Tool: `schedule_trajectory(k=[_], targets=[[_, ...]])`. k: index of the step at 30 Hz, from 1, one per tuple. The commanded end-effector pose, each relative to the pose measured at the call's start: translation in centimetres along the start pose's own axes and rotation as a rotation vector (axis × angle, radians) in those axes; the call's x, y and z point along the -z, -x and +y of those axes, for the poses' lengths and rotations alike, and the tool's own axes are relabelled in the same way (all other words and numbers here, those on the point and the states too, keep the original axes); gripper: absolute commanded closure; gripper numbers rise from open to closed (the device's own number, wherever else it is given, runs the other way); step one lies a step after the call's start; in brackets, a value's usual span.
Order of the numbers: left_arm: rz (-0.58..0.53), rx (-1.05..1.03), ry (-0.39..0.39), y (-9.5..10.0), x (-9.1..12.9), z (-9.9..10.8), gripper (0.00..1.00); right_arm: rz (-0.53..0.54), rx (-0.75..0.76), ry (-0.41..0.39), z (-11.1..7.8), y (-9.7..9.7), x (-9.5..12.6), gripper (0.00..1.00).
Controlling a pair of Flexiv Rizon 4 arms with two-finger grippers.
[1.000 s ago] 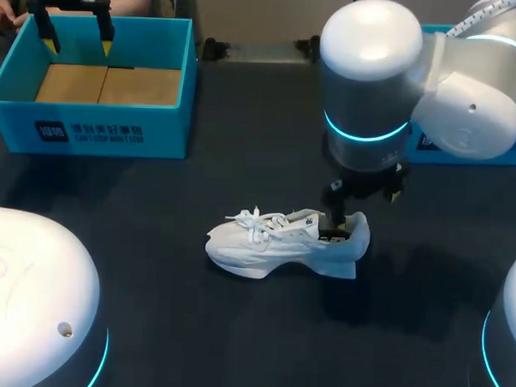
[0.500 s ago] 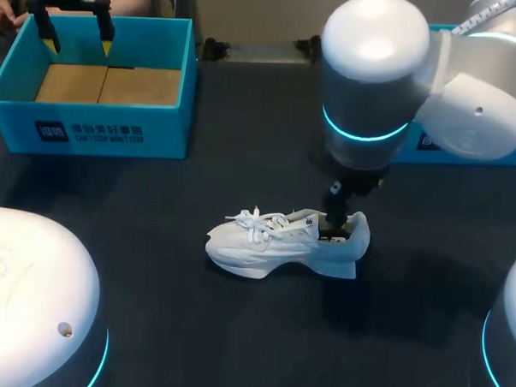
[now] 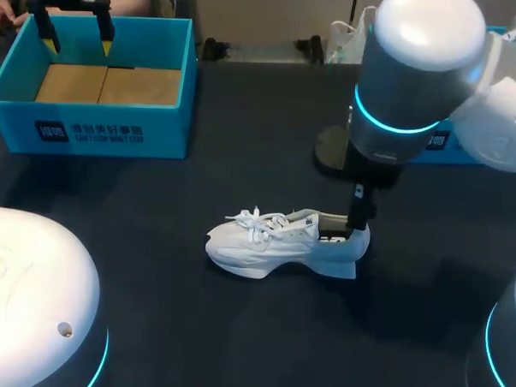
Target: Take the shoe out of the shoebox, open the shoe tongue, remove and reinsert the insole, then place the shoe into the shoebox
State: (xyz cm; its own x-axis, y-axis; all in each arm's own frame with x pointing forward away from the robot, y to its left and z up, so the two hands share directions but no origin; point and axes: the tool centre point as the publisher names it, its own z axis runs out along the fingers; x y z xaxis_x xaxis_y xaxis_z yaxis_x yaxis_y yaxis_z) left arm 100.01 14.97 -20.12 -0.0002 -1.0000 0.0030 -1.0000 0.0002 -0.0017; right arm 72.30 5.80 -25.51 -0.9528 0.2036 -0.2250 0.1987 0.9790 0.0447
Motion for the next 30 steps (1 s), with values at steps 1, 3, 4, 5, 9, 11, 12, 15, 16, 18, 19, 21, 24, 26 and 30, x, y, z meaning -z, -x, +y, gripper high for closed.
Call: schedule_trajectory(k=[1,3,4,5,9,11,12,15,16,18,19,21,24,26,30], targets=[[-0.001,0.0,0.001,0.0,0.1,0.0,0.0,0.062,0.418,0.31,-1.5,0.2,-0.7,0.0],[-0.001,0.0,0.001,0.0,0.1,0.0,0.0,0.061,0.443,0.389,-1.9,0.3,-0.8,0.0],[-0.001,0.0,0.001,0.0,0.1,0.0,0.0,0.064,0.447,0.411,-2.0,0.3,-0.7,0.0],[-0.001,0.0,0.001,0.0,0.1,0.0,0.0,0.064,0.453,0.429,-2.2,0.4,-0.7,0.0],[-0.001,0.0,0.001,0.0,0.1,0.0,0.0,0.087,0.46,0.542,-2.8,0.6,-0.6,0.0],[-0.001,0.0,0.001,0.0,0.1,0.0,0.0,0.1,0.46,0.603,-3.1,0.8,-0.6,0.0],[-0.001,0.0,0.001,0.0,0.1,0.0,0.0,0.11,0.458,0.639,-3.2,0.9,-0.6,0.0],[-0.001,0.0,0.001,0.0,0.1,0.0,0.0,0.126,0.442,0.692,-3.7,1.3,-0.8,0.0],[-0.001,0.0,0.001,0.0,0.1,0.0,0.0,0.13,0.434,0.714,-3.8,1.4,-0.8,0.0],[-0.001,0.0,0.001,0.0,0.1,0.0,0.0,0.144,0.409,0.762,-4.2,1.7,-1.0,0.0],[-0.001,0.0,0.001,0.0,0.1,0.0,0.0,0.149,0.406,0.777,-4.3,1.8,-1.1,0.0],[-0.001,0.0,0.001,0.0,0.1,0.0,0.0,0.153,0.397,0.795,-4.7,2.0,-1.5,0.0],[-0.001,0.0,0.001,0.0,0.1,0.0,0.0,0.148,0.373,0.827,-5.5,2.2,-2.3,0.0],[-0.001,0.0,0.001,0.0,0.1,0.0,0.0,0.145,0.367,0.857,-5.9,2.3,-2.7,0.0],[-0.001,0.0,0.001,0.0,0.1,0.0,0.0,0.152,0.328,0.884,-6.7,2.2,-3.9,0.0]])
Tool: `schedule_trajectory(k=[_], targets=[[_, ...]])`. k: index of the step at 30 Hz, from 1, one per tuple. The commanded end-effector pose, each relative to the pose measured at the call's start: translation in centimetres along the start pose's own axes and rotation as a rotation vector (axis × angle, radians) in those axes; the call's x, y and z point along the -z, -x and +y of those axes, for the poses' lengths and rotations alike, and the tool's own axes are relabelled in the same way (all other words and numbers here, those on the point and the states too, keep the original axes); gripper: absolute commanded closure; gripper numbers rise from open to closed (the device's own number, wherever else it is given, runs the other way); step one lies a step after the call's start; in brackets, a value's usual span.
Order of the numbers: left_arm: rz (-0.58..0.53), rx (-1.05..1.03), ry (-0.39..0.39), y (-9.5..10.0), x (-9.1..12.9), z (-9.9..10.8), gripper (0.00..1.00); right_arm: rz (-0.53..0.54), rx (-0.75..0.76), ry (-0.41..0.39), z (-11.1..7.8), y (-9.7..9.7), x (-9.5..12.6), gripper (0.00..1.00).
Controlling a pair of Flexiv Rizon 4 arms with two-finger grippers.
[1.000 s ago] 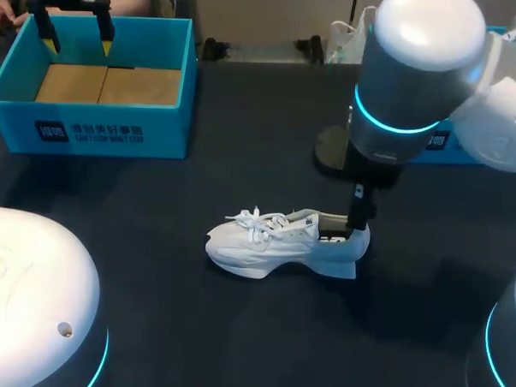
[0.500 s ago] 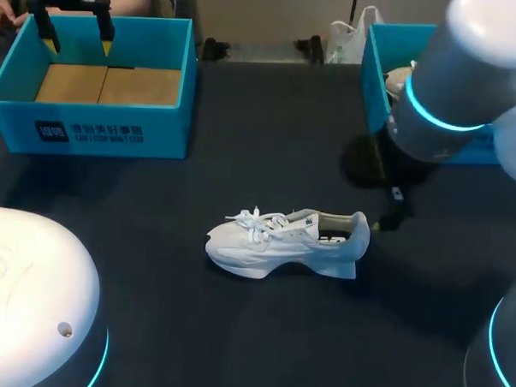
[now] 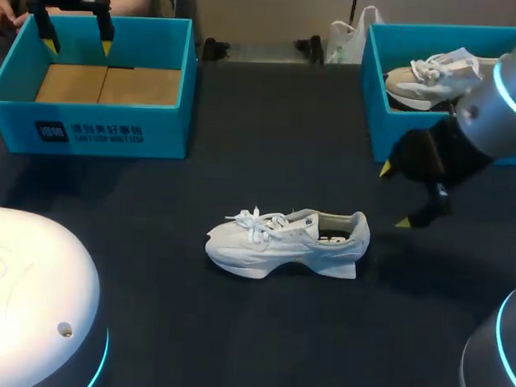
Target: Take the shoe out of the shoebox, open the shoe tongue, remove and reinsert the insole, then place the shoe into the shoebox
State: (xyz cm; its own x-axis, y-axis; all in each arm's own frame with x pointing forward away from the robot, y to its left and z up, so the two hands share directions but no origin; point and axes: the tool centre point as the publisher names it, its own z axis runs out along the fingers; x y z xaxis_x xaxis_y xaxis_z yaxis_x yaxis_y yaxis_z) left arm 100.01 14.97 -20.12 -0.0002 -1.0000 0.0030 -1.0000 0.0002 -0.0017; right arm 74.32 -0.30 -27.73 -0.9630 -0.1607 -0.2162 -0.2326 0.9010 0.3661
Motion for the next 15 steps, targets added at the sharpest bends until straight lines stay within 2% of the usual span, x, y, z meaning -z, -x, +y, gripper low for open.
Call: schedule_trajectory(k=[1,4,15], targets=[[-0.001,0.0,0.001,0.0,0.1,0.0,0.0,-0.031,-0.008,0.468,-1.5,-0.9,-1.1,0.0],[-0.001,0.0,0.001,0.0,0.1,0.0,0.0,-0.048,-0.026,0.432,-2.5,-1.5,-2.4,0.0],[-0.001,0.0,0.001,0.0,0.1,0.0,0.0,-0.048,-0.026,0.432,-2.5,-1.5,-2.4,0.0]])
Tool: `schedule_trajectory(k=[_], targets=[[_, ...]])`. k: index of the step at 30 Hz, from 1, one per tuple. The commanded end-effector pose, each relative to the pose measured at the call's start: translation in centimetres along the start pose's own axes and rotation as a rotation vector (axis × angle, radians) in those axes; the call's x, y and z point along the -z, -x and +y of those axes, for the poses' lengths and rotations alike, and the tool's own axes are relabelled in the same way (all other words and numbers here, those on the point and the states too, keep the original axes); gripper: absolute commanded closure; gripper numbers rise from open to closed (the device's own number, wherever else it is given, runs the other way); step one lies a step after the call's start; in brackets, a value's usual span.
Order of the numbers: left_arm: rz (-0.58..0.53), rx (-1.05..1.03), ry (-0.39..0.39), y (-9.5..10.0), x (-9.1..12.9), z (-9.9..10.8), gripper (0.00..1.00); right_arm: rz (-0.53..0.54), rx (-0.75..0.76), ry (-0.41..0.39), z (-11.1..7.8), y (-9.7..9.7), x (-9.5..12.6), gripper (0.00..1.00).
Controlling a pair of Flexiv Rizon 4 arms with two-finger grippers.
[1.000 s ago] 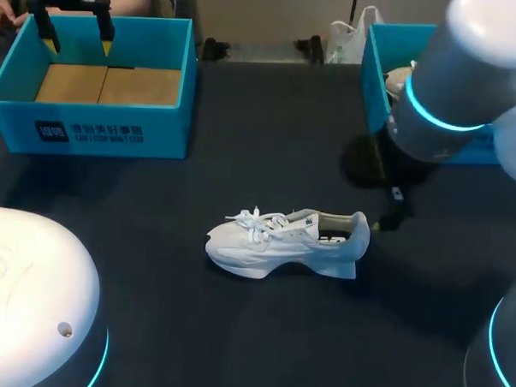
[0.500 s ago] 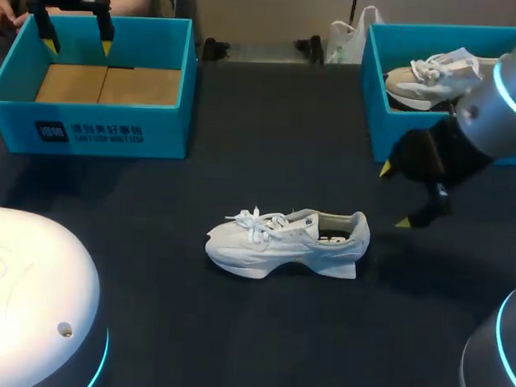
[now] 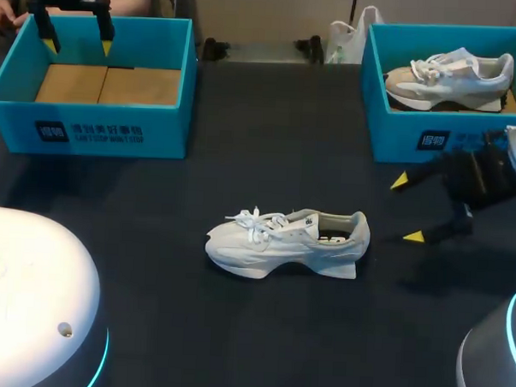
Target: Take the shoe out of the shoebox, open the shoe tongue, remove and reinsert the insole, then place the shoe into the shoebox
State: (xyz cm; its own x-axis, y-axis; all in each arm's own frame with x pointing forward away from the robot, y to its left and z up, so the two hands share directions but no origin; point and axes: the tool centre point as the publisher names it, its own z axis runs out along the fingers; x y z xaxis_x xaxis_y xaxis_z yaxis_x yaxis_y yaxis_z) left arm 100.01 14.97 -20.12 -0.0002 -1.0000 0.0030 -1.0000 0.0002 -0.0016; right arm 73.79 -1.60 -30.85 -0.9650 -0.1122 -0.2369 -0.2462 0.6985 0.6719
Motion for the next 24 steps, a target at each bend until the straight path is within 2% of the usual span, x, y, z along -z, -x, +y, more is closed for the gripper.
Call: schedule_trajectory(k=[1,18,24], targets=[[-0.001,0.0,0.001,0.0,0.1,0.0,0.0,-0.002,0.002,0.064,-0.3,-0.1,0.0,0.0],[-0.001,0.0,0.001,0.0,0.1,0.0,0.0,-0.002,0.002,0.064,-0.3,-0.1,0.0,0.0],[-0.001,0.0,0.001,0.0,0.1,0.0,0.0,-0.01,-0.083,0.09,-1.6,0.2,-2.5,0.0]])
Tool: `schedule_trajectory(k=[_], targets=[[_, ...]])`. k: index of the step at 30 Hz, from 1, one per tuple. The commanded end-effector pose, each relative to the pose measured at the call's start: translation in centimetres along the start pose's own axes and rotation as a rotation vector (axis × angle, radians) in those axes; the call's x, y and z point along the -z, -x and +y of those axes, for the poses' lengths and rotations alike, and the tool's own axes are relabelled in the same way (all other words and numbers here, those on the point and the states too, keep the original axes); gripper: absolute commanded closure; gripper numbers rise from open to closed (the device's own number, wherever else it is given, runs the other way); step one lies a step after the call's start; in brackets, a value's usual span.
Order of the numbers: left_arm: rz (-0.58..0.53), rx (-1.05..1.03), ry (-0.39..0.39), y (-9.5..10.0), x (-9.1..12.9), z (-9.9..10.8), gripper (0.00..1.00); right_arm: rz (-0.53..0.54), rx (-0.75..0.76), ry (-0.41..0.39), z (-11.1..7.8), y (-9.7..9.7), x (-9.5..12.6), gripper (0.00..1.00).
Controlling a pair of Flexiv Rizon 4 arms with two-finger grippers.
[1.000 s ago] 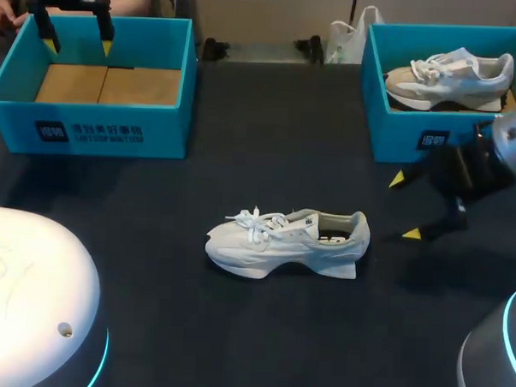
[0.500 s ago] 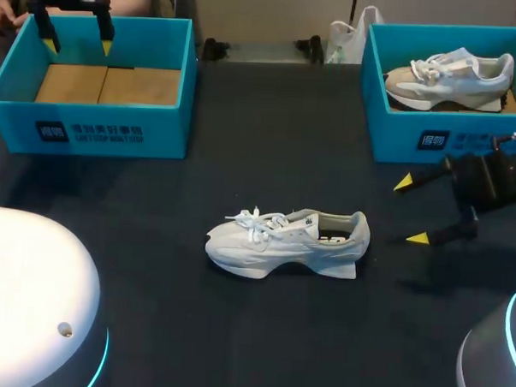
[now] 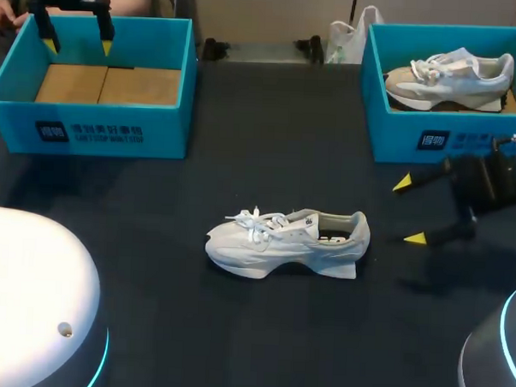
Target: Take the shoe out of the shoebox, open the shoe tongue, remove and reinsert the insole, then place the shoe into the shoebox
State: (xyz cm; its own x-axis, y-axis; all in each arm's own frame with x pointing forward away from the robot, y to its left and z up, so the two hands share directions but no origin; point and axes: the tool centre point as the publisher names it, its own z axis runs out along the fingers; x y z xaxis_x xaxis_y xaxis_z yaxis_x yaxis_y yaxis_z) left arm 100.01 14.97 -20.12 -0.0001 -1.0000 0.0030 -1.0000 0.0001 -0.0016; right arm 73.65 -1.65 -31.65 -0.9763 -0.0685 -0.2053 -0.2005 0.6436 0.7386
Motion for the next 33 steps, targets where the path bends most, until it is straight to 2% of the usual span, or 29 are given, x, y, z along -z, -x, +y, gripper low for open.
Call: schedule_trajectory(k=[1,7,16,25,33], targets=[[-0.001,0.0,0.001,0.0,0.1,0.0,0.0,-0.001,-0.033,0.008,-1.4,0.6,-2.2,0.0],[-0.001,0.0,0.001,0.0,0.1,0.0,0.0,0.014,-0.116,-0.004,-3.3,0.1,-3.3,0.0],[-0.001,0.0,0.001,0.0,0.1,0.0,0.0,-0.014,-0.235,-0.021,-4.8,-0.8,-3.9,0.0],[-0.001,0.0,0.001,0.0,0.1,0.0,0.0,-0.104,-0.303,-0.01,-5.0,-1.7,-4.2,0.0],[-0.001,0.0,0.001,0.0,0.1,0.0,0.0,-0.099,-0.314,-0.011,-5.3,-2.4,-5.4,0.0]])
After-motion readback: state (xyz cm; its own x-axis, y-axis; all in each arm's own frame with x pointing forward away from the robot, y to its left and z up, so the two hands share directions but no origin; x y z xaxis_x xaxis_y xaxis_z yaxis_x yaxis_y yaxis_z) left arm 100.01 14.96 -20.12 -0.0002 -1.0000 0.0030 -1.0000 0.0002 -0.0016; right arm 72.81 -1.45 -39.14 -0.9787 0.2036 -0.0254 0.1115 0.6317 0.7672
